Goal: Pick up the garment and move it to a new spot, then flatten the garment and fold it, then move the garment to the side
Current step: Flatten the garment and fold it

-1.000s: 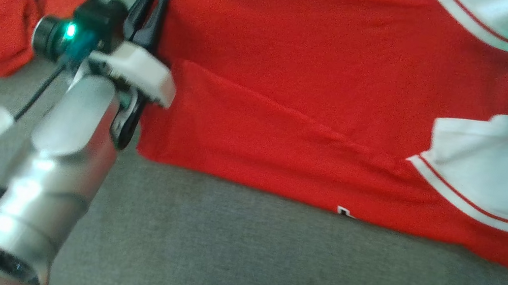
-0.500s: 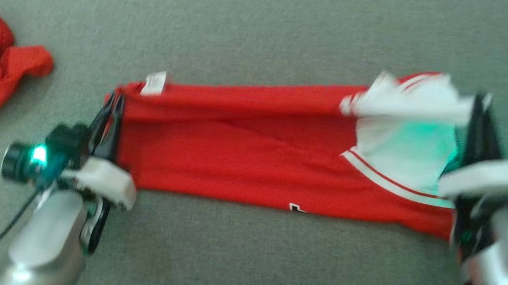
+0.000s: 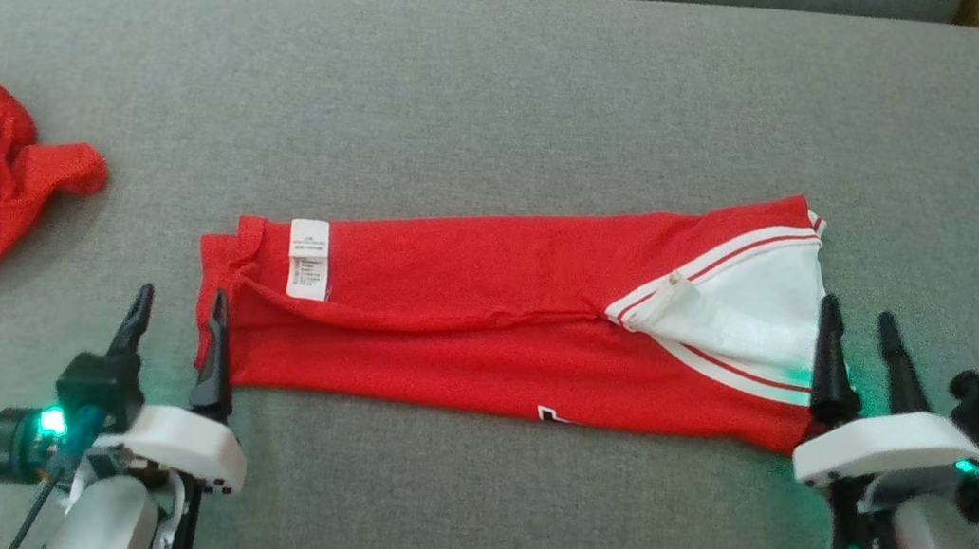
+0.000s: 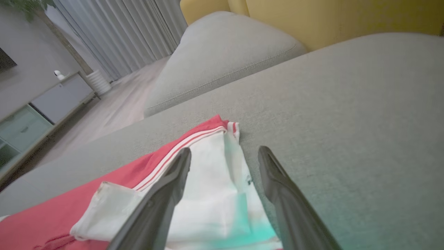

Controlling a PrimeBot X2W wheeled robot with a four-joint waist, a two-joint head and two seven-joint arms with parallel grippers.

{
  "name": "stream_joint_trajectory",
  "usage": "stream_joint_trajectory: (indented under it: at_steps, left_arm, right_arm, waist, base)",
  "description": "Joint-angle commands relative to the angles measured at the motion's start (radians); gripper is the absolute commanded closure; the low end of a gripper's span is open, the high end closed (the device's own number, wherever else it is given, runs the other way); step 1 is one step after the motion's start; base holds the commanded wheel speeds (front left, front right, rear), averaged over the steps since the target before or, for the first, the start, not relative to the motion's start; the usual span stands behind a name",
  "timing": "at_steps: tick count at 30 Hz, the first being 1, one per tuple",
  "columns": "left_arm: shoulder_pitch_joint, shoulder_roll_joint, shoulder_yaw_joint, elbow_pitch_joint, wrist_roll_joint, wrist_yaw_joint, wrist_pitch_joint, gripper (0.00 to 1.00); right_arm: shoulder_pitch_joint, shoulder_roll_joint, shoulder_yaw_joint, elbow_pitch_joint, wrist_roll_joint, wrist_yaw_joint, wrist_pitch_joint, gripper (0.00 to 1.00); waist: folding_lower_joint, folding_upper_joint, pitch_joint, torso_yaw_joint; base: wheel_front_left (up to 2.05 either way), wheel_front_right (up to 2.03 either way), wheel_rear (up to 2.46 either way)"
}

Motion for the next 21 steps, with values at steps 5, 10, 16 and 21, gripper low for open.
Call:
stream_joint_trajectory:
  at_steps: [5, 10, 16, 21]
  left_arm:
    - [0.047, -0.015, 0.098, -0.116, 0.061, 0.002, -0.01, 0.0]
    - [0.098, -0.029, 0.111, -0.144, 0.096, -0.017, -0.01, 0.0]
    - [0.164, -0.043, 0.097, -0.162, 0.133, -0.04, -0.01, 0.0]
    - [0.186, -0.051, 0.086, -0.168, 0.134, -0.044, -0.01, 0.0]
  right_arm:
    - [0.018, 0.029, -0.095, -0.123, -0.239, -0.001, -0.014, 0.0]
    - [0.063, 0.059, -0.123, -0.13, -0.317, -0.001, -0.014, 0.0]
    - [0.113, 0.08, -0.133, -0.095, -0.362, -0.001, -0.014, 0.0]
    - [0.118, 0.087, -0.131, -0.075, -0.366, -0.001, -0.014, 0.0]
  waist:
    - [0.0001, -0.0001, -0.032, 0.022]
    - [0.0001, -0.0001, -0.066, 0.029]
    - [0.0001, -0.0001, -0.105, 0.034]
    - [0.0001, -0.0001, -0.108, 0.035]
  base:
    - [0.0, 0.0, 0.0]
    - [0.0, 0.0, 0.0]
    - [0.0, 0.0, 0.0]
    - [0.0, 0.0, 0.0]
